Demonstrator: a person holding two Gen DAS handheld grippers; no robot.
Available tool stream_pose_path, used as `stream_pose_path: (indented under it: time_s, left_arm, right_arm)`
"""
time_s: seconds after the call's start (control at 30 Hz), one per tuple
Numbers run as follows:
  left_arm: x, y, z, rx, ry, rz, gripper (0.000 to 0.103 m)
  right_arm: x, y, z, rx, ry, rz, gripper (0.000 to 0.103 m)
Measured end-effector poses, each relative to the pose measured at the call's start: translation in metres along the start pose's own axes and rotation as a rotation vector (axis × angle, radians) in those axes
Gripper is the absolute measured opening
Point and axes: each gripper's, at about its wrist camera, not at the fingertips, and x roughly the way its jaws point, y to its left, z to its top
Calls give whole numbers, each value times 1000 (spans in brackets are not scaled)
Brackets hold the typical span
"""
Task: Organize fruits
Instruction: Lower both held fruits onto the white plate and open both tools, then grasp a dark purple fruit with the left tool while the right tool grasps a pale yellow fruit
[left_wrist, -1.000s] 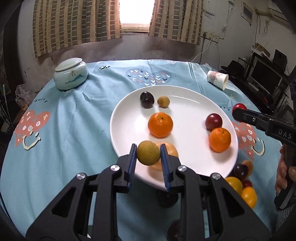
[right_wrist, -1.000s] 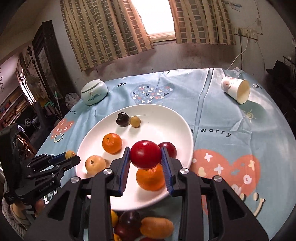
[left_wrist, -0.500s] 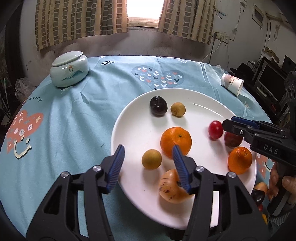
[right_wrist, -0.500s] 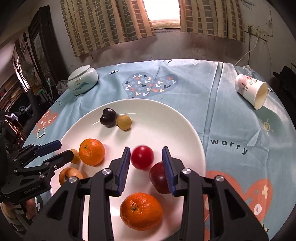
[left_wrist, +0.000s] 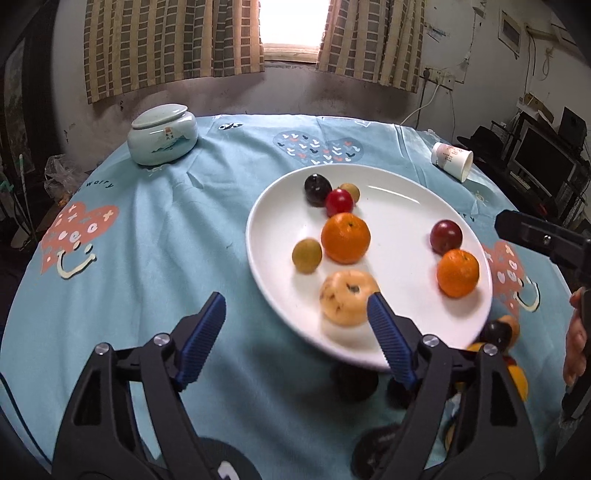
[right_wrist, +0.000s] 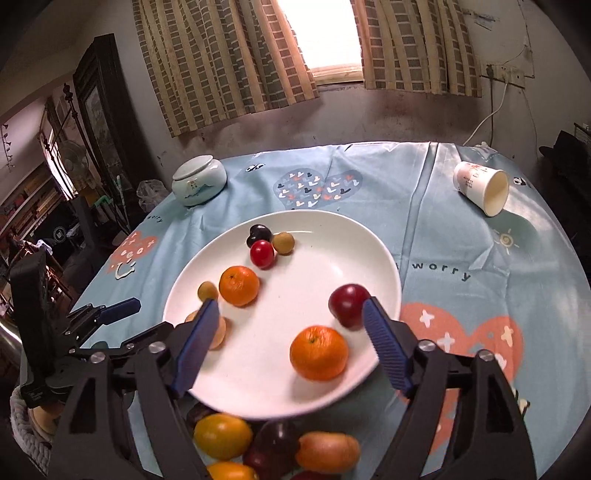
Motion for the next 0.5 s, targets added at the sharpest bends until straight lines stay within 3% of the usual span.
stream_pose_path:
  time_s: [0.03, 0.13, 0.3, 0.5]
  left_arm:
    - [-5, -3, -8, 11, 3, 0, 81]
    - [-16, -10, -31, 48, 13, 4, 82]
    - [-30, -24, -63, 107, 27, -23, 82]
    - [-29, -42, -74, 199, 17, -22, 85]
  right_arm:
    - [-8, 1, -8, 2, -8, -10, 99]
    - [-36, -5, -36, 25, -48, -29, 99]
    - [-69, -20, -79, 127, -65, 23, 99]
    - [-83, -21, -106, 146, -64, 17, 100]
